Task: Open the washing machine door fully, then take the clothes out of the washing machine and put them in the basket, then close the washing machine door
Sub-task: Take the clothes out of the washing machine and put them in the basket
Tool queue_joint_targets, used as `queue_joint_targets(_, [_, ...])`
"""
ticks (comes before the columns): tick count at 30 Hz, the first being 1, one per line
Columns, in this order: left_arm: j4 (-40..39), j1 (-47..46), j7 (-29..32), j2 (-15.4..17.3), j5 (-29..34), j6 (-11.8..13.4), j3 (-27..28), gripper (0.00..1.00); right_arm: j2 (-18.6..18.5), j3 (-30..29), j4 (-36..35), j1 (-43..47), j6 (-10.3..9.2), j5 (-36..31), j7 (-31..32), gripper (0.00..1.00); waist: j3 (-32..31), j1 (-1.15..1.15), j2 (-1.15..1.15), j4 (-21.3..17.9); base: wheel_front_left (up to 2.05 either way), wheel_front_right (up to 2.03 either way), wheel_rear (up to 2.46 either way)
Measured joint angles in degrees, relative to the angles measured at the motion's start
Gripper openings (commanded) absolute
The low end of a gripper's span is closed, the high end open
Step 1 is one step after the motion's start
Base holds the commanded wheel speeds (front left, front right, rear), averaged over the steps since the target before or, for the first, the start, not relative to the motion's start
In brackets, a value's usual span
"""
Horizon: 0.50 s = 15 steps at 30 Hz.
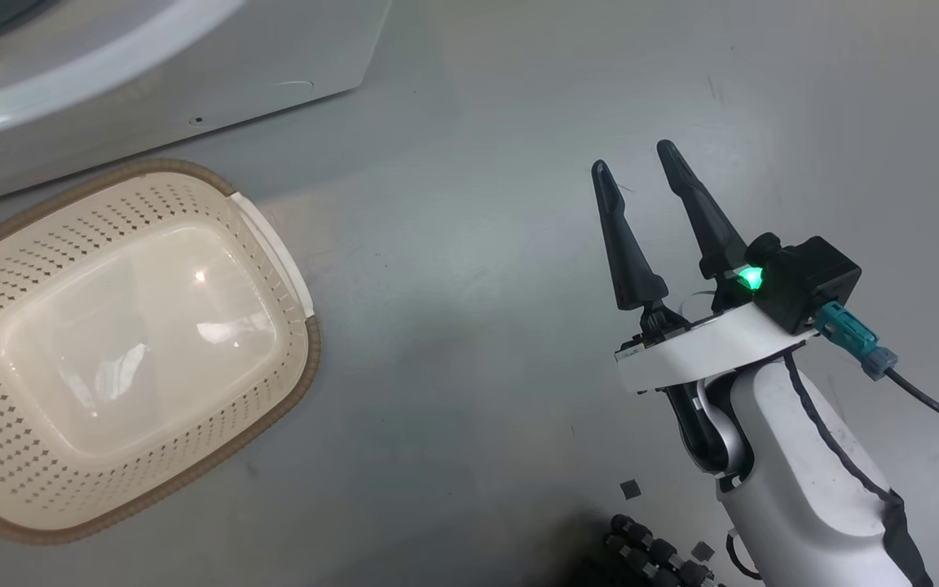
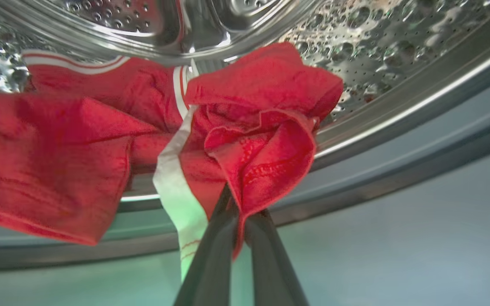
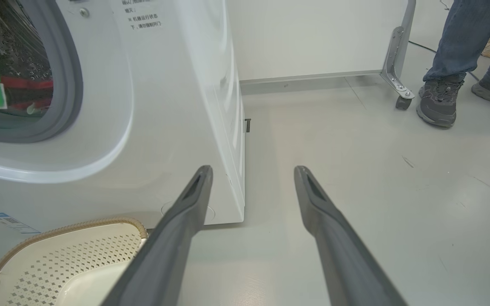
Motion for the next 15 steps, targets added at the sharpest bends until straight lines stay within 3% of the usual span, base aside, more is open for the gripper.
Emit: queue_joint_targets(15, [-2.49, 5.27, -12.84, -3.7, 0.45, -1.93, -1.4, 0.0, -0.03, -1.36, 2.38, 0.04, 0.07, -5.34, 0.0, 1.0, -4.17, 0.0, 0.0, 3.77, 0.0, 0.0, 0.0])
